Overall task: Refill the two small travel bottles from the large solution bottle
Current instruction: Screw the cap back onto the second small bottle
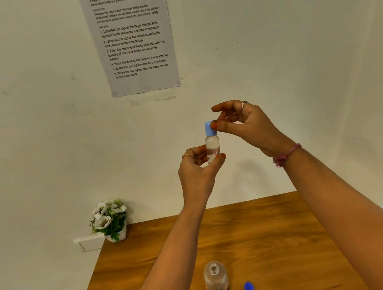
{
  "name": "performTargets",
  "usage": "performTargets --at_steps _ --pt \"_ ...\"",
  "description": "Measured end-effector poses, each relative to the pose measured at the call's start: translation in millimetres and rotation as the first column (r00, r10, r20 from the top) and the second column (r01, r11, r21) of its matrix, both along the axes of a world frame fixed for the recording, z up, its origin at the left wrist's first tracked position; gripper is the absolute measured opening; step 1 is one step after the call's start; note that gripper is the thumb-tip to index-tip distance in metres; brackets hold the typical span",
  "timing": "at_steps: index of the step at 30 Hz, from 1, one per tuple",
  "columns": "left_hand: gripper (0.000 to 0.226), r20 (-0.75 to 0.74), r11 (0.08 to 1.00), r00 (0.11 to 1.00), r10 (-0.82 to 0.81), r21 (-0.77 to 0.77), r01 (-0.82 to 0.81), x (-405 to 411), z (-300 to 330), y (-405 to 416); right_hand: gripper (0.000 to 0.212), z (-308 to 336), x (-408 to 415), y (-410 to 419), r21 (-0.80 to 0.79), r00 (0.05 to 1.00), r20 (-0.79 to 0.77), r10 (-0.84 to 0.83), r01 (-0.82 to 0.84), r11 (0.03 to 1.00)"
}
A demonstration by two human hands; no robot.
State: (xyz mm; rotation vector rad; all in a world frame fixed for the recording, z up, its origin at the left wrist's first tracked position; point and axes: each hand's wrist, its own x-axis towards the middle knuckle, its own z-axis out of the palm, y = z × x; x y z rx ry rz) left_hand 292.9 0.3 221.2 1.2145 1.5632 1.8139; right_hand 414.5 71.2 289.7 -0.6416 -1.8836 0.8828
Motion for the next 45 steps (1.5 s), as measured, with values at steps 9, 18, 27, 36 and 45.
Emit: performTargets --at_steps 9,18,27,36,45 --pt "0.039 0.009 1.000 1.000 0.001 0.014 -0.002 0 2 2 0.031 -13 0 -1 -0.133 0.987 -0.120 0.105 -0.121 0.984" --pt "0.039 0.012 1.000 1.000 -0.001 0.014 0.001 3 2 5 0.038 -18 -4 2 -0.178 0.978 -0.173 0.119 -0.150 0.972" --pt "0.040 0.006 1.000 1.000 0.008 0.007 -0.008 5 1 6 0.049 -23 0 3 -0.236 0.963 -0.233 0.137 -0.192 0.952" --pt "0.040 0.020 1.000 1.000 0.004 -0.008 -0.003 6 -4 8 0.049 -27 -4 4 -0.272 0.963 -0.241 0.121 -0.187 0.944" --pt "0.040 0.036 1.000 0.999 -0.010 -0.011 0.010 6 -8 8 0.049 -29 -6 3 -0.262 0.965 -0.238 0.108 -0.170 0.950"
